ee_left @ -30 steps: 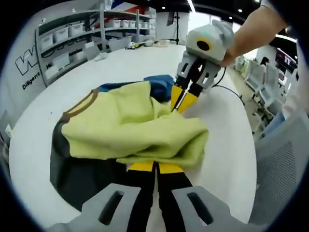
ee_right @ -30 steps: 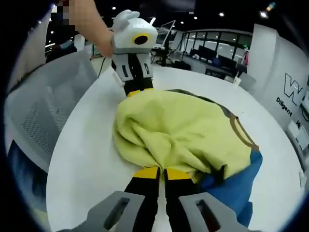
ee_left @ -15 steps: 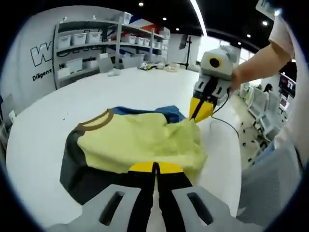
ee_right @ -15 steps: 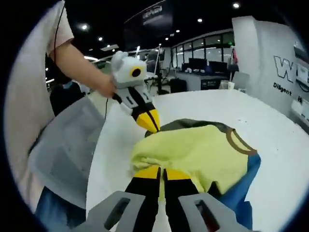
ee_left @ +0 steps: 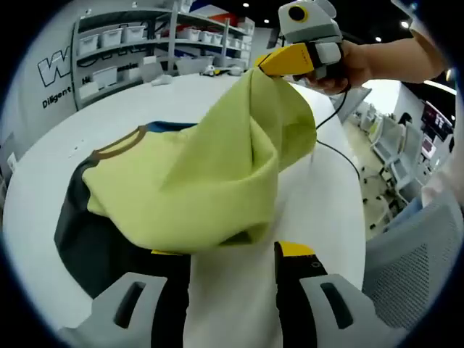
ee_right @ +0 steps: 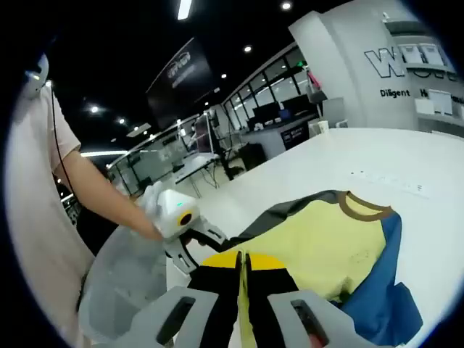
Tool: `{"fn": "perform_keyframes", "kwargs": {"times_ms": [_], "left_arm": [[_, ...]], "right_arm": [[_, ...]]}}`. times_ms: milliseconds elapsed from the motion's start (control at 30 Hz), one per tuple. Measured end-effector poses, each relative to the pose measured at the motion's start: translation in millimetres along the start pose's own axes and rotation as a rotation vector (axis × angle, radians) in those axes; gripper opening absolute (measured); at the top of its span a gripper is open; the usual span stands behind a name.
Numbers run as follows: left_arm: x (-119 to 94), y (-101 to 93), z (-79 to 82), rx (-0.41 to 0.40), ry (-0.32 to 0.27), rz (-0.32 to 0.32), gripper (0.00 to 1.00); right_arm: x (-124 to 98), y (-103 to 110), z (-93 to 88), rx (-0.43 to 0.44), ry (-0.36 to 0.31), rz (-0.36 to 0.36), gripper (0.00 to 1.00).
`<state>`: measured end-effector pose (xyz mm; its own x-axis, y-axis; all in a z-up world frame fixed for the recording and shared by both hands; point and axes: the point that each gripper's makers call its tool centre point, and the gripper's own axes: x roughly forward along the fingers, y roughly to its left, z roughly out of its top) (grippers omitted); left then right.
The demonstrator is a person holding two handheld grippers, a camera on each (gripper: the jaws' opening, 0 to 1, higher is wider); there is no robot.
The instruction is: Fold the garment on the visible template until the final outline fits inside the template.
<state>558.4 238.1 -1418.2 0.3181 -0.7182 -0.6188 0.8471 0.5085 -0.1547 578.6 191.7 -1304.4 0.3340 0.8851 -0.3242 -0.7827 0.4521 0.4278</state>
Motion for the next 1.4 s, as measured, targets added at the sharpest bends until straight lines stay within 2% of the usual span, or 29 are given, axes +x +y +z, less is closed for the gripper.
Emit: {"fn": "perform_keyframes", "kwargs": {"times_ms": [100, 233, 267, 333, 400, 433, 500, 533, 633, 767, 800, 867, 967, 1033, 1100, 1167, 1267, 1333, 1400], "left_arm": [[2, 7.1, 13.6, -0.096, -0.057, 0.012, 0.32], [-6, 18.1, 23.5, -0.109, -0.089, 0.039, 0.00], [-8, 21.3, 29.2, -0.105, -0.118, 0.062, 0.00], [-12, 16.8, 28.8, -0.134, -0.104, 0.019, 0.00], [-19, 19.1, 31.5, -0.139, -0.106, 0.015, 0.00], [-21, 19.3, 32.5, -0.144, -0.108, 0.013, 0.00], [-31, 18.9, 42.3, -0.173, -0.130, -0.011, 0.00], [-36, 17.4, 45.2, -0.169, -0.129, -0.016, 0.00], [-52, 19.7, 53.1, -0.152, -0.102, -0.037, 0.00], [-71, 28.9, 64.5, -0.161, -0.092, -0.018, 0.01], [-72, 29.7, 64.1, -0.172, -0.083, -0.019, 0.01], [-70, 31.5, 57.1, -0.175, -0.037, -0.012, 0.01], [-61, 37.8, 38.8, -0.146, 0.032, 0.025, 0.01], [-56, 39.4, 32.0, -0.161, 0.038, 0.029, 0.01], [-54, 44.6, 22.4, -0.152, 0.060, 0.051, 0.01], [-55, 46.7, 19.2, -0.166, 0.056, 0.057, 0.01], [-58, 51.7, 12.6, -0.176, 0.054, 0.067, 0.01], [-60, 55.0, 8.2, -0.180, 0.055, 0.074, 0.01], [-62, 57.4, 4.7, -0.186, 0.057, 0.080, 0.01]], "right_arm": [[1, -6, -4.9, 0.036, 0.011, -0.018, 0.00], [2, -12, -12.4, 0.037, 0.036, -0.044, 0.00], [1, -16, -13.6, 0.028, 0.041, -0.060, 0.00], [0, -22, -15.8, 0.028, 0.047, -0.087, 0.00], [-3, -37, -21.2, -0.003, 0.079, -0.156, 0.00], [-3, -37, -21.4, -0.005, 0.079, -0.155, 0.00], [-4, -45, -25.0, 0.007, 0.097, -0.187, 0.00], [-7, -53, -28.3, -0.028, 0.122, -0.221, 0.00], [-8, -59, -34.0, -0.062, 0.163, -0.244, 0.00], [-6, -56, -46.1, -0.173, 0.244, -0.221, 0.00], [-4, -52, -50.3, -0.209, 0.261, -0.202, 0.00], [0, -46, -62.5, -0.228, 0.298, -0.172, 0.00], [3, -44, -73.6, -0.294, 0.327, -0.161, 0.00], [3, -41, -83.0, -0.309, 0.343, -0.157, 0.03], [1, -41, -93.0, -0.313, 0.367, -0.159, 0.11], [-2, -43, -100.6, -0.335, 0.378, -0.169, 0.18], [-8, -47, -112.6, -0.348, 0.398, -0.186, 0.33], [-12, -49, -125.0, -0.345, 0.424, -0.183, 0.33], [-17, -55, -135.2, -0.401, 0.467, -0.198, 0.32]]}}
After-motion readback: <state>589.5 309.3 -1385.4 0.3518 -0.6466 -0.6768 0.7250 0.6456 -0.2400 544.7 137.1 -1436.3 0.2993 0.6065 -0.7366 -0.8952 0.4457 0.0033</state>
